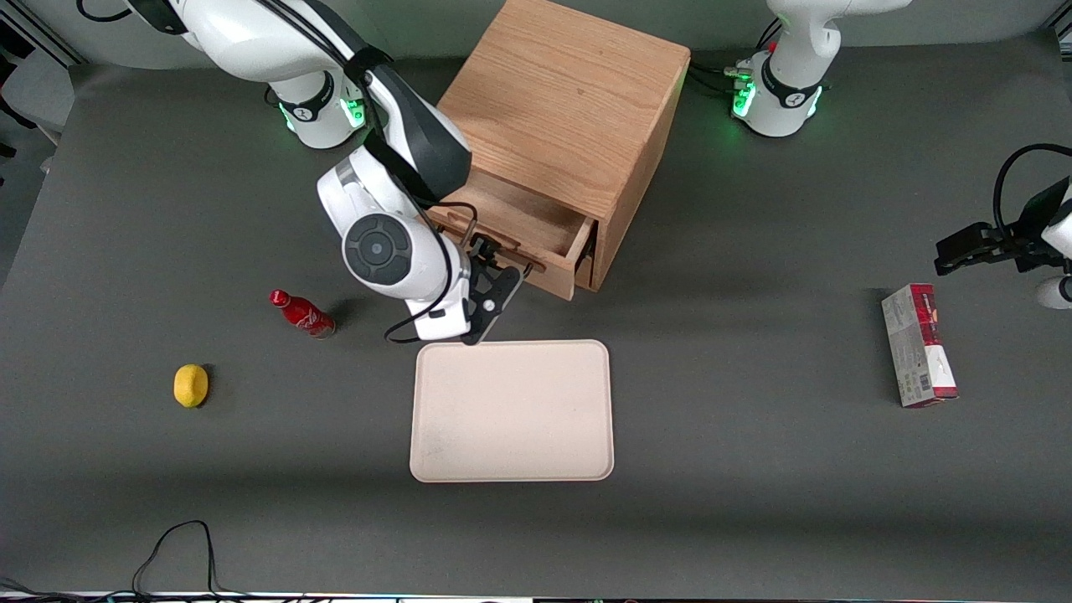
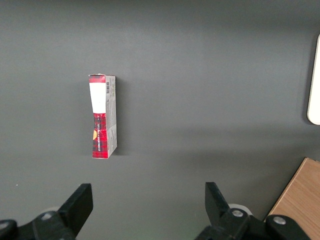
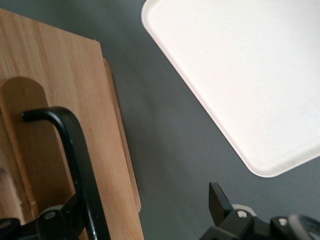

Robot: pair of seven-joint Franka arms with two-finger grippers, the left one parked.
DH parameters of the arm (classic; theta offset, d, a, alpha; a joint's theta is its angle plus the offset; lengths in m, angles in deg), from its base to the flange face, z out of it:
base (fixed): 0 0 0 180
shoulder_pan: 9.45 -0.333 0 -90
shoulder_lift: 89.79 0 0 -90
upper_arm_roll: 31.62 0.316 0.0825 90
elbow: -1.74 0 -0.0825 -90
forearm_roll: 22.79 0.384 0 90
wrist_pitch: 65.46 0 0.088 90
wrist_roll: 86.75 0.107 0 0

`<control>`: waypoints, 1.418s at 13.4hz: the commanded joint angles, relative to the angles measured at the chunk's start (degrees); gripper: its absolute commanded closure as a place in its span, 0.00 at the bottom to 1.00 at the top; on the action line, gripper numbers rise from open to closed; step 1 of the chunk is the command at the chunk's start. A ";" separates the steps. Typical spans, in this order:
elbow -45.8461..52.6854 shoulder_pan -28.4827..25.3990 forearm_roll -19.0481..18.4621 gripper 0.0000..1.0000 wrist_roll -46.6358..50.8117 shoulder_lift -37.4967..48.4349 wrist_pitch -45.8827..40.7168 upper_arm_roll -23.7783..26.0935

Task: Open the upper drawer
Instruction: 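Pull the handle outward with the right gripper, sliding the drawer open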

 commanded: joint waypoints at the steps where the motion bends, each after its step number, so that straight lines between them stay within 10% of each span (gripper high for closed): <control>1: 1.34 1.84 -0.68 0.00 -1.29 -0.71 -0.37 -0.06; 19: 7.31 5.80 0.02 0.00 -0.76 -4.40 -0.02 -0.15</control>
